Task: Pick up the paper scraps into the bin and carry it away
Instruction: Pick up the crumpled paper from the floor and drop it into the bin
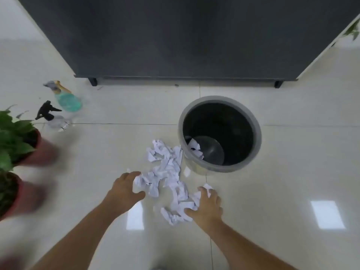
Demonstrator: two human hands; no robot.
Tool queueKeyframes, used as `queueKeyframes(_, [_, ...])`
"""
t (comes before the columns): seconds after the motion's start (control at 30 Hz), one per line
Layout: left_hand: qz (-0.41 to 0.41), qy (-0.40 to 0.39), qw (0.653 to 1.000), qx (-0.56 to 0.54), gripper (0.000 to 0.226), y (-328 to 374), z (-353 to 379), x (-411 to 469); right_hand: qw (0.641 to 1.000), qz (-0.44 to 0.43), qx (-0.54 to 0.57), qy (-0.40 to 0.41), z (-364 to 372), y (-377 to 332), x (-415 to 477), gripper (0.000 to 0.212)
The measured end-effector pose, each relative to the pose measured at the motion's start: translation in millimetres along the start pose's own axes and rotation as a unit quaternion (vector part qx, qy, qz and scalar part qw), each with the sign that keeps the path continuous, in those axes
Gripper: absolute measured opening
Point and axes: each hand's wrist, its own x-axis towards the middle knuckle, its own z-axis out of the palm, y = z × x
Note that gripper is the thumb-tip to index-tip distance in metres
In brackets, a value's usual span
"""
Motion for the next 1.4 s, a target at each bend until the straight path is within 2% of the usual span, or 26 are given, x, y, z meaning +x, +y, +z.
queueKeyframes(0.13, [0.042, -0.013, 0.998, 0.045, 0.092, -14.6, 39.7, 50.8, 0.997, 0.034, -0.067, 0.015, 29.8, 17.7, 40.0, 0.119])
queueKeyframes(0.27, [0.107, -0.03, 0.984, 0.14, 0.105, -12.2, 81.2, 92.5, 0.992, -0.038, -0.121, -0.003, 57.4, 28.3, 63.6, 0.136])
queueKeyframes(0.4, [0.153, -0.051, 0.956, 0.245, 0.109, 1.9, 108.9, 111.1, 0.959, -0.146, -0.243, 0.003, 64.4, 31.2, 79.0, 0.134])
queueKeyframes(0.5, [0.19, -0.009, 0.937, 0.292, 0.083, -0.4, 128.0, 112.0, 0.934, -0.193, -0.302, 0.017, 71.8, 31.8, 92.0, 0.122])
queueKeyframes(0.57, [0.191, 0.01, 0.945, 0.265, 0.064, -5.5, 136.2, 110.5, 0.927, -0.198, -0.317, 0.022, 76.6, 29.0, 98.8, 0.11])
queueKeyframes(0.6, [0.187, 0.008, 0.952, 0.242, 0.058, -7.7, 138.7, 110.2, 0.928, -0.201, -0.313, 0.021, 79.7, 27.7, 101.2, 0.097])
queueKeyframes(0.7, [0.173, -0.007, 0.967, 0.189, 0.041, -12.2, 142.0, 110.3, 0.952, -0.202, -0.228, -0.016, 84.5, 27.3, 105.6, 0.047])
queueKeyframes(0.77, [0.157, -0.006, 0.979, 0.133, 0.033, -15.1, 138.5, 109.9, 0.978, -0.157, -0.133, -0.039, 81.8, 29.3, 107.7, 0.033])
queueKeyframes(0.83, [0.129, 0.005, 0.989, 0.078, 0.037, -19.7, 129.6, 106.0, 0.992, -0.116, -0.033, -0.036, 78.6, 33.2, 106.4, 0.025])
queueKeyframes(0.93, [0.076, 0.028, 0.997, 0.004, 0.041, -32.2, 108.0, 92.8, 0.993, -0.106, 0.053, -0.029, 73.9, 32.7, 96.8, 0.024])
queueKeyframes(1.03, [0.046, 0.067, 0.996, -0.034, 0.025, -46.2, 78.9, 72.2, 0.985, -0.144, 0.099, -0.012, 64.6, 11.0, 81.5, 0.017])
queueKeyframes(1.1, [0.026, 0.095, 0.993, -0.059, 0.027, -45.8, 52.6, 56.4, 0.975, -0.177, 0.131, -0.018, 52.6, -17.6, 69.5, 0.012])
queueKeyframes(1.2, [0.045, 0.144, 0.984, -0.098, 0.026, -27.8, -3.8, 37.5, 0.954, -0.246, 0.169, -0.018, 17.3, -73.4, 44.6, 0.017])
queueKeyframes(1.3, [0.071, 0.21, 0.96, -0.168, 0.017, 9.2, -67.3, 30.7, 0.927, -0.308, 0.21, 0.031, -36.1, -127.0, 19.8, 0.022])
queueKeyframes(1.4, [0.119, 0.256, 0.941, -0.189, 0.023, 65.9, -116.6, 32.7, 0.902, -0.349, 0.24, 0.088, -101.7, -159.3, 6.7, 0.028])
